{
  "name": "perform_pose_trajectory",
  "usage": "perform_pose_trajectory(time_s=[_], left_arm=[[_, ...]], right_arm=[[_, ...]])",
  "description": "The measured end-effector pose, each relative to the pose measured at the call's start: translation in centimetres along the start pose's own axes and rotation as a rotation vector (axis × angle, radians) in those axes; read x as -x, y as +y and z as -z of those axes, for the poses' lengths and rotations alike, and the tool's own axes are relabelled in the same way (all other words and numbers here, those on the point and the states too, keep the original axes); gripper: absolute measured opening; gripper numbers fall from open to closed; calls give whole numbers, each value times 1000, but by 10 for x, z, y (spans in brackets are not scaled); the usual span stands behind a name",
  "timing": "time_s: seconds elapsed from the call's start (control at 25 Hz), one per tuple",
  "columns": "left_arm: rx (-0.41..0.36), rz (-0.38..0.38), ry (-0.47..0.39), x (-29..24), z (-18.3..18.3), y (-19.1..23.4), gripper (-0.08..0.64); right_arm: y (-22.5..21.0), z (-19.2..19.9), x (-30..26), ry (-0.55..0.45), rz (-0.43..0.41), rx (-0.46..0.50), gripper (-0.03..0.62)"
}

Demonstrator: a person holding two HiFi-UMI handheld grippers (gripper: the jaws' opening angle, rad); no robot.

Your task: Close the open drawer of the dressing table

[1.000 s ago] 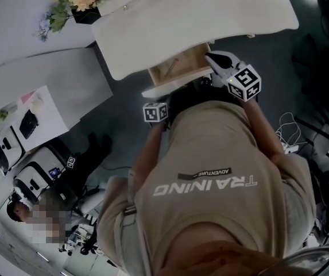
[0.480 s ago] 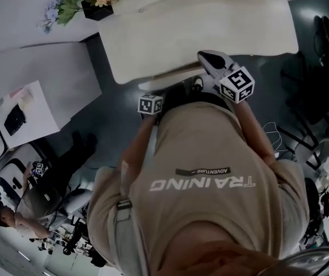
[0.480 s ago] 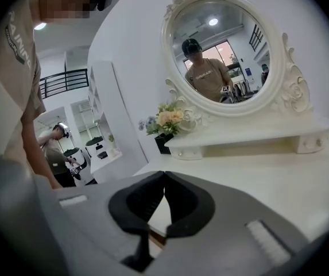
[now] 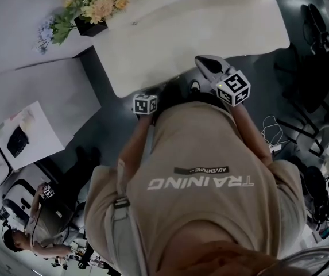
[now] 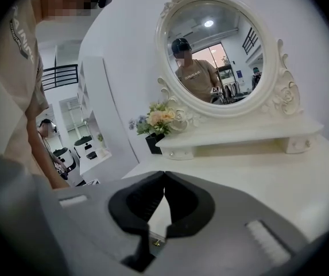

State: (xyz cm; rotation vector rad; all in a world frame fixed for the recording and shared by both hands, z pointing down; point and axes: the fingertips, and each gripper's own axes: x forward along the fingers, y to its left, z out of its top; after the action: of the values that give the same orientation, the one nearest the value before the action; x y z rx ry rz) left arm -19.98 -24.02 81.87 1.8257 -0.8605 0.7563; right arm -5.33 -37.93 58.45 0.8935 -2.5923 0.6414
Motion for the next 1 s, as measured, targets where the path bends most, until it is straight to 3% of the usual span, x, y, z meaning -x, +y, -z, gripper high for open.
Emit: perform_pose_trajectory(time_s=[0.12, 0.32, 0.44, 0.72, 0.88, 1.0], left_arm=[[-17, 25, 5, 9, -6, 2, -3], [-145, 76, 38, 37, -11, -7, -3], [-183, 74, 0, 57, -27, -12, -3], [-254, 18, -234, 116, -111, -35, -3], [-332, -110, -408, 149, -187, -43, -3], [-345, -181, -544, 179, -245, -55, -3]], right_arm=[[4, 1, -1, -5, 20, -14, 5], [10, -2, -9, -6, 39, -11, 5], [11, -6, -17, 3, 19, 10, 5], [11, -28, -18, -7, -13, 59, 5], [-8, -59, -19, -51, -37, 103, 5], [-24, -91, -17, -103, -50, 138, 5]])
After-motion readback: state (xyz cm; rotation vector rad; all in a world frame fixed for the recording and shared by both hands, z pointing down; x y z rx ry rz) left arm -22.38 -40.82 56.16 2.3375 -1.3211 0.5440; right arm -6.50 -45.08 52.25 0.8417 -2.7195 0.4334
